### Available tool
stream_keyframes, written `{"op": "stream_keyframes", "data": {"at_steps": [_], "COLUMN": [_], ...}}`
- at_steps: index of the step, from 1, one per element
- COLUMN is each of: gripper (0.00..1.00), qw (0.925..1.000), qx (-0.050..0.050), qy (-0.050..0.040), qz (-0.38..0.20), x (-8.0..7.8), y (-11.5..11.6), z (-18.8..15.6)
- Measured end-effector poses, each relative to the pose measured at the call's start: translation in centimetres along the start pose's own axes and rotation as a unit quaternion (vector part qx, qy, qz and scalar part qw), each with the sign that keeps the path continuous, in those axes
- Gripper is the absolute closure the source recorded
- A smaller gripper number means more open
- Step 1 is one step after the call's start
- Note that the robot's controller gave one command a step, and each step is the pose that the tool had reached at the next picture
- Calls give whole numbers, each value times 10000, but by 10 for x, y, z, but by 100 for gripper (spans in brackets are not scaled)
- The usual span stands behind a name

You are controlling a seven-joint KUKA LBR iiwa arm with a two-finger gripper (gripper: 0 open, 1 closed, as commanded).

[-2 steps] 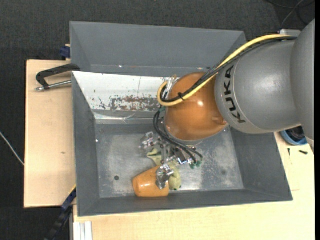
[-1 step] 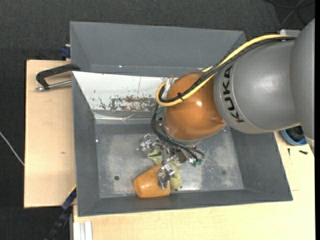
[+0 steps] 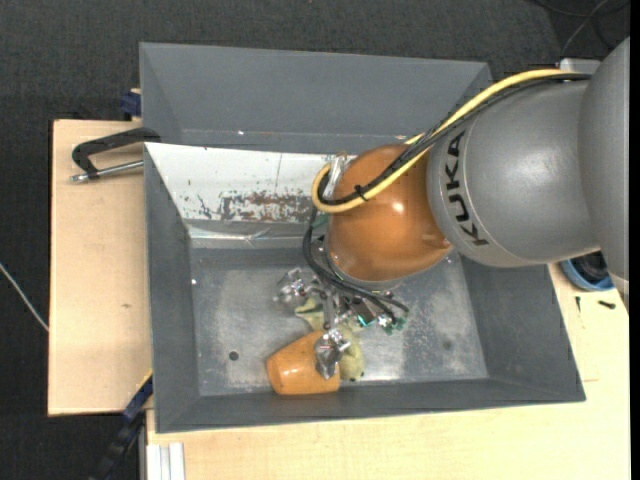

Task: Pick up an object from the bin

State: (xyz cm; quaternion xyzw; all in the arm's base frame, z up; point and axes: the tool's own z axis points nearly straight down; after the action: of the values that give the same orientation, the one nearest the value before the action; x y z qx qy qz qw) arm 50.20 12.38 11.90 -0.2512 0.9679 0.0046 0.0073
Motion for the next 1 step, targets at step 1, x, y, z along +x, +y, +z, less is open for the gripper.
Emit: {"op": "stream_keyframes", "data": {"at_steps": [1], "gripper": [0], "qw": [9689], "qx": [23], "qy": [-3], "qz": [-2473], "x": [-2], "y": [7], "z": [3]}}
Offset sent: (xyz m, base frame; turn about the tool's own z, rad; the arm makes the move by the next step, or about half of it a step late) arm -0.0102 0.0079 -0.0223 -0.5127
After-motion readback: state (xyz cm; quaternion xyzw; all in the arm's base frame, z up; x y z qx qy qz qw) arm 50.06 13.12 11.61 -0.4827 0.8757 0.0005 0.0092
